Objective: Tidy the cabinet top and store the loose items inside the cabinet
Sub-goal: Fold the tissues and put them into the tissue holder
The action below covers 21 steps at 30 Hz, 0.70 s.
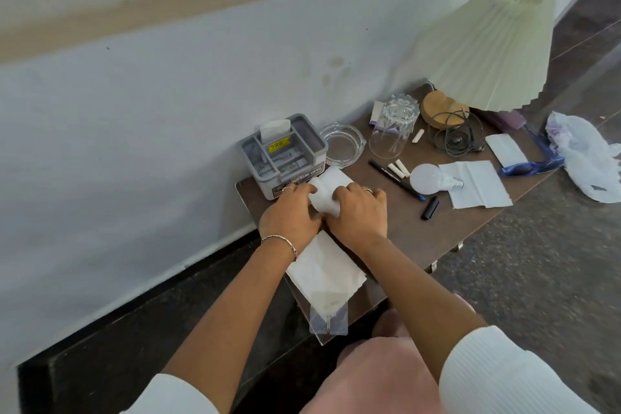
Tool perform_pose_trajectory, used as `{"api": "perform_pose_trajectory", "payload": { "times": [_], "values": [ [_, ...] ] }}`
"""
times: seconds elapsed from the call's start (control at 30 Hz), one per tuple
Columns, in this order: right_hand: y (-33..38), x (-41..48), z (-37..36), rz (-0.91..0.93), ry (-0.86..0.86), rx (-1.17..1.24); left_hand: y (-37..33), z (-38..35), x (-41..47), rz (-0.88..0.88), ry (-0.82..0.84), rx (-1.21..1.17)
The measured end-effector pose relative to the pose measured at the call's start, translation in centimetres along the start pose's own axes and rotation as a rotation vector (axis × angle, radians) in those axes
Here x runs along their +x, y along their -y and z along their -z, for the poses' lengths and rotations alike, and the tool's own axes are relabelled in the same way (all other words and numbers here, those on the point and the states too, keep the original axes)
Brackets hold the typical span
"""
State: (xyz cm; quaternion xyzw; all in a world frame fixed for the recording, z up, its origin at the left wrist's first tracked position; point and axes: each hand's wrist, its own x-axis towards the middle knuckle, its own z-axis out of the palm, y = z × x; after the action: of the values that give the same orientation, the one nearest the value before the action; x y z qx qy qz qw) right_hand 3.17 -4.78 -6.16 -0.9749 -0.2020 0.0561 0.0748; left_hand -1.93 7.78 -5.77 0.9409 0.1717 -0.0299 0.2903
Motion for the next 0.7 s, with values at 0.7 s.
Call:
{"api": "perform_pose_trajectory", "payload": {
  "times": [0.7],
  "values": [
    [-2.2, -1.1, 6.4, -0.311, 0.135, 1.315, -6.6, 2.6, -1.2, 0.332, 0.18, -1.364]
  ]
}}
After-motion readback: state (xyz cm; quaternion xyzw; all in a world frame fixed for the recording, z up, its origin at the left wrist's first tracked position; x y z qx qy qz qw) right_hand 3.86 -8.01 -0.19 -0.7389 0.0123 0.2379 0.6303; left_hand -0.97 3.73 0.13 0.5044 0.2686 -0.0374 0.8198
